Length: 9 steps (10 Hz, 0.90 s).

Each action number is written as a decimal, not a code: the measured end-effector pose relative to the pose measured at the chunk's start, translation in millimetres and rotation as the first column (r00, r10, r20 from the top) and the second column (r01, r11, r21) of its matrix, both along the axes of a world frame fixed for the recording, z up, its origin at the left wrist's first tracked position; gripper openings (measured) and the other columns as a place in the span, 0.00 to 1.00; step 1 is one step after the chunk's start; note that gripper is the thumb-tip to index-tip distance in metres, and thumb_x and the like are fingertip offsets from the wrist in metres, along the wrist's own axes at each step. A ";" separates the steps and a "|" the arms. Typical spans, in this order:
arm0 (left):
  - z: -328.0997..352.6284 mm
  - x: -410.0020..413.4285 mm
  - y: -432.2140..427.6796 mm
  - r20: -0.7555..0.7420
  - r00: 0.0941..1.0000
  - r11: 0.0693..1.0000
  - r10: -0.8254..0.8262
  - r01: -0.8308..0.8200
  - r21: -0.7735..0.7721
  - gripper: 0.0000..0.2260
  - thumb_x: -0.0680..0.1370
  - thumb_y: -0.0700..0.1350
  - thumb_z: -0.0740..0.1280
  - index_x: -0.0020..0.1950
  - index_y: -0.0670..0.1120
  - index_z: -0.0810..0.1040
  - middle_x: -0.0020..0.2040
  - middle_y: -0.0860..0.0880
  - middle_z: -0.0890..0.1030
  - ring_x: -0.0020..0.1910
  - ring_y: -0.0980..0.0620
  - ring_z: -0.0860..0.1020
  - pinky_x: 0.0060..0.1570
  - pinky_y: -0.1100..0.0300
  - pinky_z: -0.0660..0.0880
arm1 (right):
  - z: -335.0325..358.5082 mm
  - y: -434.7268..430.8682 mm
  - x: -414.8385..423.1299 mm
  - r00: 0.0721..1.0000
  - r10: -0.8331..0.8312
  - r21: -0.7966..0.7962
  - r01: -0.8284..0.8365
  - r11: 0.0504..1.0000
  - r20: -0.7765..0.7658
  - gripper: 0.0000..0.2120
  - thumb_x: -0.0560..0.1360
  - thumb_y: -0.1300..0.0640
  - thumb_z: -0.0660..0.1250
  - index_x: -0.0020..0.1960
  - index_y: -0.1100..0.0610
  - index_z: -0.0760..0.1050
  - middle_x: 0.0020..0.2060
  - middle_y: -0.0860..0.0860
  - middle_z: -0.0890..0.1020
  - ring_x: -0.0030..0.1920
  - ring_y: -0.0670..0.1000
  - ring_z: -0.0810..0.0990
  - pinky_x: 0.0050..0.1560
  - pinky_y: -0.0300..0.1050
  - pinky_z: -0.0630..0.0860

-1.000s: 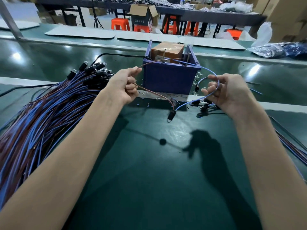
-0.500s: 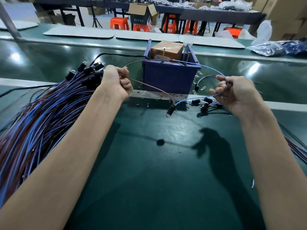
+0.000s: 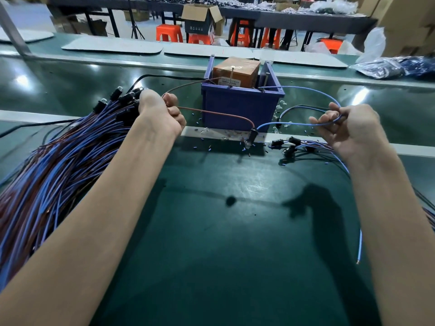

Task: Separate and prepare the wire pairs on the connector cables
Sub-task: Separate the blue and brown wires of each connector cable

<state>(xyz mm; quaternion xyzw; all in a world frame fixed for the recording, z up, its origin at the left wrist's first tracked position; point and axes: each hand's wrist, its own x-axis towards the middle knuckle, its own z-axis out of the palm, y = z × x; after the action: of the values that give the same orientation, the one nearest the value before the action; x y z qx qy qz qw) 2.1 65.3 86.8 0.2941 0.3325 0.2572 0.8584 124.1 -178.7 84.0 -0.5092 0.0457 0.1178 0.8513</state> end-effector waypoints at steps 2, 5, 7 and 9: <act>0.8 -0.9 -2.9 -0.015 1.000 1.000 -0.015 0.015 0.003 0.18 0.81 0.43 0.46 0.31 0.48 0.62 0.19 0.55 0.67 0.16 0.58 0.55 0.21 0.66 0.50 | -0.3 -1.0 0.6 1.000 -0.031 0.003 0.031 1.000 0.008 0.13 0.80 0.67 0.46 0.42 0.59 0.67 0.16 0.49 0.68 0.18 0.46 0.70 0.29 0.41 0.79; 1.4 -3.0 -1.9 -0.039 0.998 0.999 -0.039 0.039 0.008 0.16 0.80 0.42 0.46 0.32 0.49 0.59 0.18 0.55 0.64 0.16 0.58 0.54 0.20 0.66 0.50 | -1.0 -2.6 1.7 0.999 -0.041 -0.001 0.041 0.999 0.019 0.13 0.80 0.67 0.46 0.43 0.59 0.67 0.16 0.49 0.68 0.18 0.46 0.70 0.29 0.41 0.79; 3.6 -6.2 -2.0 -0.081 0.996 0.997 -0.036 0.041 0.058 0.16 0.76 0.41 0.52 0.29 0.50 0.56 0.18 0.54 0.59 0.17 0.56 0.52 0.22 0.66 0.51 | -1.8 -3.4 2.7 0.999 -0.038 -0.001 0.038 0.999 0.015 0.13 0.79 0.67 0.46 0.43 0.59 0.67 0.16 0.49 0.68 0.18 0.46 0.71 0.30 0.41 0.79; 6.7 -8.8 0.4 -0.108 0.990 0.987 -0.096 0.109 0.119 0.16 0.74 0.43 0.55 0.27 0.50 0.57 0.18 0.55 0.59 0.18 0.56 0.51 0.20 0.67 0.51 | -2.1 -4.9 3.0 1.000 -0.001 -0.036 0.002 0.999 0.016 0.12 0.79 0.65 0.48 0.43 0.59 0.68 0.17 0.48 0.68 0.18 0.46 0.70 0.29 0.39 0.78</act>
<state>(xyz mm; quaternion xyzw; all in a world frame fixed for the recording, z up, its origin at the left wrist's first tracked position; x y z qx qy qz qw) -6.7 65.7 93.5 0.3765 0.3434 0.2176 0.8324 127.1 -183.6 81.9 -0.5255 0.0413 0.1122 0.8423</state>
